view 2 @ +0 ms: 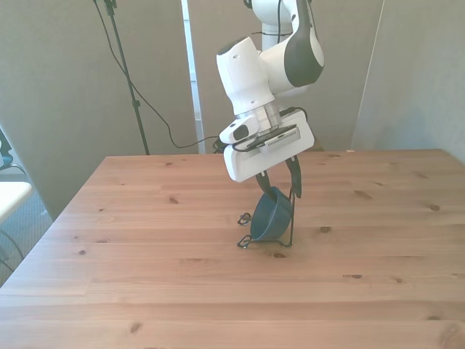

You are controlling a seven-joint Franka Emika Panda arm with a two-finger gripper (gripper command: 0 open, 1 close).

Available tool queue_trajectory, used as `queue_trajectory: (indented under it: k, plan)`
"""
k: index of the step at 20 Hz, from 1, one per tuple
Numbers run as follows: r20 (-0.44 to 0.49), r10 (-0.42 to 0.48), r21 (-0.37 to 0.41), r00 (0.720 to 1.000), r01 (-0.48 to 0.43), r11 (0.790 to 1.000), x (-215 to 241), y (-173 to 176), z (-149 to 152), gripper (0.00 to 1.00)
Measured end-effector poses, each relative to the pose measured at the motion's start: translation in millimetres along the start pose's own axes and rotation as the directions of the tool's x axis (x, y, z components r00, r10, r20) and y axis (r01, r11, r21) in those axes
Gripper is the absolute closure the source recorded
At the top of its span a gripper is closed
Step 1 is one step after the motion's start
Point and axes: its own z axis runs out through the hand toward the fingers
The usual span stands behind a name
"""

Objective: Unload the bowl

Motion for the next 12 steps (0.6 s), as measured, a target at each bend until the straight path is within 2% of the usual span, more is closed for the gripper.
queue_trajectory:
  k: [12]
  plan:
    - [0.011, -0.001, 0.025, 1.000, 0.000, 1.000, -0.4, 4.6, -3.1, 1.00]
